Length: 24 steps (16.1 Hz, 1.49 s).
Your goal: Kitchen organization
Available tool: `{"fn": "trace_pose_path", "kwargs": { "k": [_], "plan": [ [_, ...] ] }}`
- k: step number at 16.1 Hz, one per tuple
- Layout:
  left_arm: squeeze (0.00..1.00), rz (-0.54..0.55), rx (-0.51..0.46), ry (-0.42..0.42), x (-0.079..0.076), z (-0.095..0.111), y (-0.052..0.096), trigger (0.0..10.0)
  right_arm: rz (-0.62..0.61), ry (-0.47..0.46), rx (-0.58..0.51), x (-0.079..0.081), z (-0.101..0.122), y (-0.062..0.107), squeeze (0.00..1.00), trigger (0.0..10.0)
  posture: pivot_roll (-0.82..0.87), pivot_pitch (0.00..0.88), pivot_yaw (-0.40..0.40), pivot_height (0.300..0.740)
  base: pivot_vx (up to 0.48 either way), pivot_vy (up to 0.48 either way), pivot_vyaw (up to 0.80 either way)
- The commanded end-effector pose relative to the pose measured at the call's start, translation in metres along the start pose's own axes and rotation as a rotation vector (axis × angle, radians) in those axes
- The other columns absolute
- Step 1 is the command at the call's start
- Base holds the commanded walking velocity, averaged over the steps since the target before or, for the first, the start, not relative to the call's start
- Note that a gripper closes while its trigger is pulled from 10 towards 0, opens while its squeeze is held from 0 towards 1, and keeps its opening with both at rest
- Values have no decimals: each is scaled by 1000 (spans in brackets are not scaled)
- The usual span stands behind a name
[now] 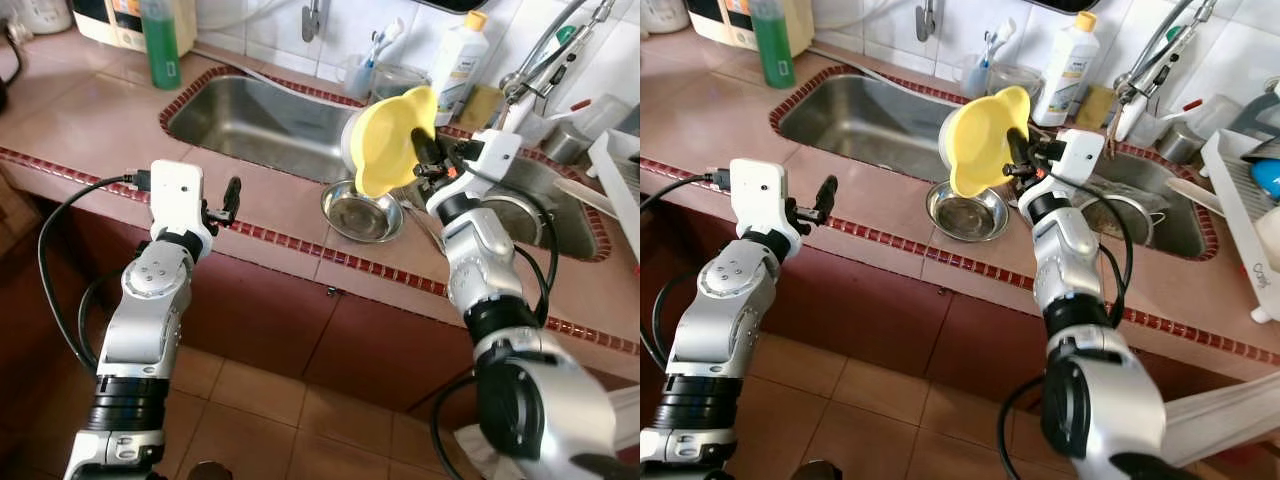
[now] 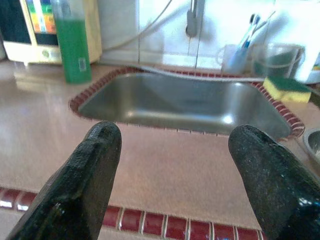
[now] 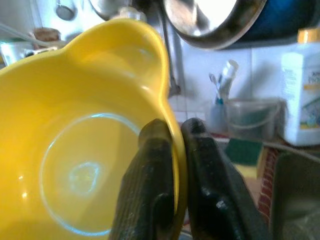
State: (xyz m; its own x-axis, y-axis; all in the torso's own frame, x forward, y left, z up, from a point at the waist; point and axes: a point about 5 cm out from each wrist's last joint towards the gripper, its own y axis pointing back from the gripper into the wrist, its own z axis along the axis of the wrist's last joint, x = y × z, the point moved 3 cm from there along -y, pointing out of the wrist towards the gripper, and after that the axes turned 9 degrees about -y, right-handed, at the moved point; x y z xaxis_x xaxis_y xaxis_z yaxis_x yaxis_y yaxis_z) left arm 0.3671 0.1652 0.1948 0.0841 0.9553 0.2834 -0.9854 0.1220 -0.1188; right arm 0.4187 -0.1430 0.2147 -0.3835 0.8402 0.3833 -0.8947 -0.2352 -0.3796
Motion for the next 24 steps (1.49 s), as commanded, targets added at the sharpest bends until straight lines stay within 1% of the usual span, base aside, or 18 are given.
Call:
{"fn": "trace_pose_path", "kwargs": {
  "k": [1, 2, 3, 4, 5, 7, 9, 10, 12, 15, 18, 21, 24],
  "plan": [
    [0, -21, -26, -6, -5, 5, -3, 10000, 6, 26, -59, -1, 13, 0, 0, 10000, 63, 0, -118, 740, 0, 0, 0],
    [0, -16, -37, 12, -4, 5, -5, 10000, 1, 73, -85, -2, 15, 5, 0, 10000, 56, 0, -110, 740, 0, 0, 0],
    [0, -43, -53, 36, -6, 5, -6, 10000, 4, 104, -96, -1, 11, 12, 0, 10000, 48, 0, -97, 740, 0, 0, 0],
    [0, -67, -41, 65, -10, 0, -7, 10000, 14, 146, -79, 3, 4, 19, 0, 10000, 46, 0, -90, 740, 0, 0, 0],
    [0, -69, -45, 62, -10, -1, -7, 10000, 26, 171, -73, 6, 1, 22, 0, 10000, 44, 0, -83, 740, 0, 0, 0],
    [0, -80, -36, 75, -11, -5, -7, 10000, 17, 147, -89, 11, -1, 25, 0, 10000, 34, 0, -69, 740, 0, 0, 0],
    [0, -82, -39, 82, -10, -5, -9, 10000, 17, 158, -99, 19, -1, 26, 0, 10000, 32, 0, -62, 740, 0, 0, 0],
    [0, -95, -38, 95, -12, -5, -9, 10000, 31, 182, -88, 25, -2, 25, 0, 10000, 33, 0, -63, 740, 0, 0, 0],
    [0, -100, -39, 104, -12, -7, -6, 10000, 2, 150, -68, 21, -6, 25, 0, 10000, 46, 0, -76, 740, 0, 0, 0],
    [0, -58, -22, 140, -6, -13, 0, 10000, 19, 173, -46, 21, -6, 27, 0, 10000, 57, 0, -88, 740, 0, 0, 0],
    [0, -56, -9, 154, -3, -17, 6, 10000, 23, 170, -42, 22, -4, 26, 0, 10000, 70, 0, -92, 740, 0, 0, 0],
    [0, -44, -12, 156, 2, -14, 7, 10000, 34, 164, -38, 28, -7, 24, 0, 10000, 80, 0, -99, 740, 301, 0, 0],
    [0, -38, -5, 162, 2, -15, 10, 10000, 37, 159, -30, 29, -8, 25, 0, 10000, 85, 0, -104, 740, 326, 0, 0]
  ]
}}
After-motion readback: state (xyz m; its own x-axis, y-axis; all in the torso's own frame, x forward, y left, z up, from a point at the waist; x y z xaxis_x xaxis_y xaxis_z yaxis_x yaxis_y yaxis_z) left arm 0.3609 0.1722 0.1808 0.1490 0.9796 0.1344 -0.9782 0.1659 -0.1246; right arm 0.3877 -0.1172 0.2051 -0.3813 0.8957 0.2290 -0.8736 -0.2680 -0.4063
